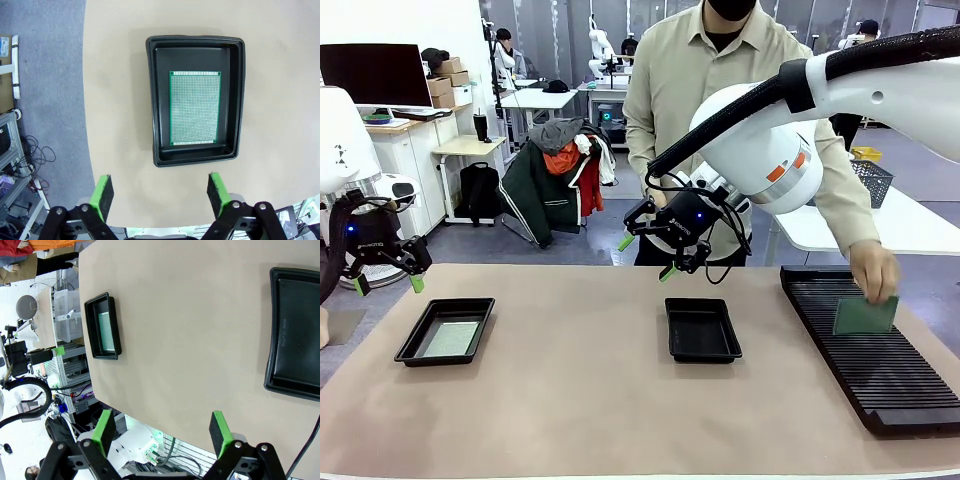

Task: Inspect and transfer BCBs to ESD trays.
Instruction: Pick up the Blank PCB from the PCB Rack and place it in the right ESD tray.

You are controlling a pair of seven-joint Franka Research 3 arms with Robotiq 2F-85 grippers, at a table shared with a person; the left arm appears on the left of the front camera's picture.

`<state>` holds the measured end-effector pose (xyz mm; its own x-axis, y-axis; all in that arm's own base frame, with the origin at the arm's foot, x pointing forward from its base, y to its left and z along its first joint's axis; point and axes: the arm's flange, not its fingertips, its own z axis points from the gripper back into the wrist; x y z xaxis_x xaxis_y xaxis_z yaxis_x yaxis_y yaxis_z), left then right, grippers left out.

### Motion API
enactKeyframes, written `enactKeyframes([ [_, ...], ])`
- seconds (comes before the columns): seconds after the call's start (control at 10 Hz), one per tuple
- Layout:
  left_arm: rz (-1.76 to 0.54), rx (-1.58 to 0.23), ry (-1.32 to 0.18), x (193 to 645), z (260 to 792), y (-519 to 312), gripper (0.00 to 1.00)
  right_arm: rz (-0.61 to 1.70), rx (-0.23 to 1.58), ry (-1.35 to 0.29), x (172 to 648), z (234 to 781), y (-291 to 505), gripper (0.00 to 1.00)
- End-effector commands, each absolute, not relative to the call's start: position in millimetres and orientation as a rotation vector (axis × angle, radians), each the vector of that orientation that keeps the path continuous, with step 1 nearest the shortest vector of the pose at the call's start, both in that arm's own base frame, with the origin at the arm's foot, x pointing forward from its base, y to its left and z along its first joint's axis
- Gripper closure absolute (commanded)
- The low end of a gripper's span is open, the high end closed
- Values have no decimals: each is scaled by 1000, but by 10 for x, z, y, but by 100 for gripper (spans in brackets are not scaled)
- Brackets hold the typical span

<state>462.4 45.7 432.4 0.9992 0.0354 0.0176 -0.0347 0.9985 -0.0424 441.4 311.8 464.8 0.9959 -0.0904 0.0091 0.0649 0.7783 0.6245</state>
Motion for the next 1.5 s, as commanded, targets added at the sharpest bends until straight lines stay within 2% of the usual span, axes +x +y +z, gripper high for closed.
enactKeyframes([
  [0.0, 38, -42, -25, 4616, 4295, 463, 0, -99, 656, -45, 4414, 4651, 3124, 0],
  [1.4, 38, -42, -25, 4616, 4295, 463, 0, -99, 656, -45, 4414, 4651, 3124, 0],
])
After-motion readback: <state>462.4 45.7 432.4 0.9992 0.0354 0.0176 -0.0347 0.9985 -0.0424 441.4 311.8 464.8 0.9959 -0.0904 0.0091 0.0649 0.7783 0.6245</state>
